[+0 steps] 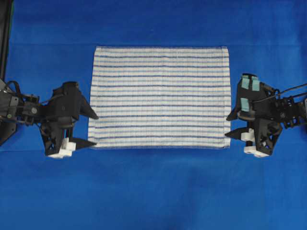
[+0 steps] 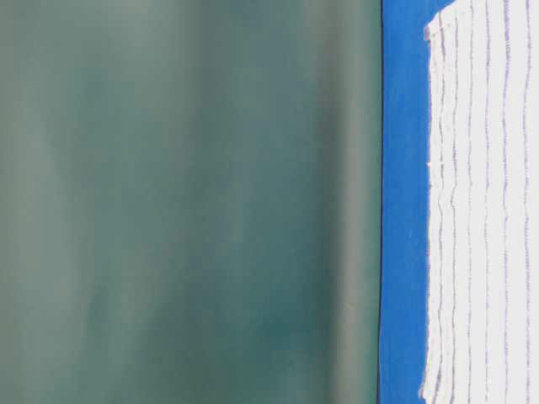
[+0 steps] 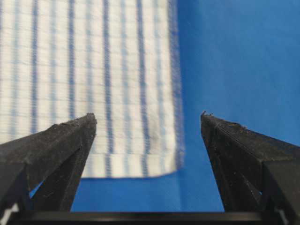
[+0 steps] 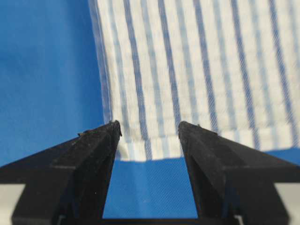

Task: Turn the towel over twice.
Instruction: 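Release the corners and move both grippers back to the far edge, then grasp the towel's far corners again with both grippers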

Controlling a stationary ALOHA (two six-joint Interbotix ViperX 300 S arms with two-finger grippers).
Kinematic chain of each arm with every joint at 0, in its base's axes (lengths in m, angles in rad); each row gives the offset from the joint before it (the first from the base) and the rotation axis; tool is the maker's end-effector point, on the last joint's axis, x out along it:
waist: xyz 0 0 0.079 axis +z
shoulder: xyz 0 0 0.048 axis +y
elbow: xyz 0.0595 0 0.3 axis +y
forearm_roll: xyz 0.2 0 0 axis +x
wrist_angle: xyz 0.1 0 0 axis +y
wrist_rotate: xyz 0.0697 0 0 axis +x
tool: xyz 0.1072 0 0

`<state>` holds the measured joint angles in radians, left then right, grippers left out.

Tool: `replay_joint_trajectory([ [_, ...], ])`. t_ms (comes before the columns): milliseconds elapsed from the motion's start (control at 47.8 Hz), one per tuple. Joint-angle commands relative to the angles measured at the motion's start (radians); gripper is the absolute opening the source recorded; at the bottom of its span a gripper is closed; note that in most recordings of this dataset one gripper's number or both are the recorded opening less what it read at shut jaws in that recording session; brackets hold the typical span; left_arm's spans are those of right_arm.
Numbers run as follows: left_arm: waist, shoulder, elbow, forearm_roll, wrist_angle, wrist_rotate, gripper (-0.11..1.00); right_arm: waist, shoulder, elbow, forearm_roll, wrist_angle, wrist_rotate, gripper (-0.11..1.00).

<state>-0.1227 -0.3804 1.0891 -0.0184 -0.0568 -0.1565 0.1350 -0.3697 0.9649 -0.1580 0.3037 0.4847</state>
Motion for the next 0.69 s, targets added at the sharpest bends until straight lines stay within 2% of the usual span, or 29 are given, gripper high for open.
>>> replay_joint_trajectory([
  [0,0.049,-0.051,-0.029,-0.002,0.005,0.005,0.85,-0.021,-0.051,-0.025,-0.043,0.003,-0.002,0.58],
  [188,0.173,-0.12,-0.037,-0.002,0.0,0.023,0.84,-0.12,-0.137,-0.015,-0.135,0.0,-0.002,0.58],
  [398,0.305,-0.163,-0.029,-0.002,-0.012,0.075,0.84,-0.281,-0.183,-0.002,-0.183,-0.003,-0.002,0.58],
  [670,0.396,-0.15,-0.032,-0.002,-0.012,0.143,0.84,-0.399,-0.17,-0.005,-0.23,-0.029,-0.002,0.58],
])
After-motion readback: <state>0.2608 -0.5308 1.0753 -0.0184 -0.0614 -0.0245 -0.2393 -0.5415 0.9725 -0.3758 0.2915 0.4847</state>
